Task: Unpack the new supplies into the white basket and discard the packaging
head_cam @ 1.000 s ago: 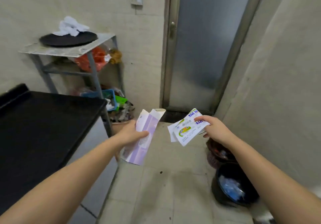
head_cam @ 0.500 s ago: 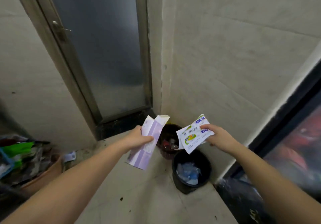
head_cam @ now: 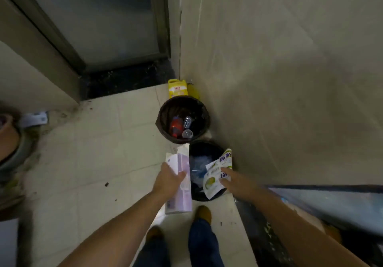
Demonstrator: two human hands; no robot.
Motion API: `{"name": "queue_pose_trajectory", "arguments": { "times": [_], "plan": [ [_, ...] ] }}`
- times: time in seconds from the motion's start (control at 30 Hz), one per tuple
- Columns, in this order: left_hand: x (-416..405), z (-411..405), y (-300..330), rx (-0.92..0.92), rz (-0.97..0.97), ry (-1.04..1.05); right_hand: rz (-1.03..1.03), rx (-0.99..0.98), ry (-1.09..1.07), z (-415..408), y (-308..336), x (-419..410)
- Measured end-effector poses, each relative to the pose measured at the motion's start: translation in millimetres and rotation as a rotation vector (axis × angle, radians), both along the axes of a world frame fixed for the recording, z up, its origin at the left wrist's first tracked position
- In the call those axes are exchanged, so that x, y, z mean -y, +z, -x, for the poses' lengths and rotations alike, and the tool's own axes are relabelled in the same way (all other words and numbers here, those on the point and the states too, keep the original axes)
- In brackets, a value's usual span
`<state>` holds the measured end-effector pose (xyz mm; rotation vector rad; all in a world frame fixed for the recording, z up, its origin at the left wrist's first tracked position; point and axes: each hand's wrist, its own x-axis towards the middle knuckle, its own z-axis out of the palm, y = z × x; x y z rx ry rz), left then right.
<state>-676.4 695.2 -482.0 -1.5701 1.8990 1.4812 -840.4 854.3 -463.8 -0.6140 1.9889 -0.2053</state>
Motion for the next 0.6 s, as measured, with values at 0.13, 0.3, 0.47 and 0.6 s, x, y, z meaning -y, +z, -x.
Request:
{"name": "queue_pose_trajectory", "arguments": {
  "times": [0.13, 0.3, 0.47, 0.6],
  "plan": [
    [-8, 43, -114, 0.02, 0.031, -0.016, 0.002, 0.031, -0.016, 23, -127, 18],
    [-24, 87, -250, 0.046, 0.076, 0.03, 0.014, -0.058, -0.026, 26, -271, 21],
    [-46, 91, -341, 0.148, -0.023, 0.028, -0.141, -0.038, 0.043, 11, -353, 7],
    [-42, 82, -357, 0.155, -0.096, 0.054, -0.201, 0.006, 0.09, 14, -365, 2]
  ]
}}
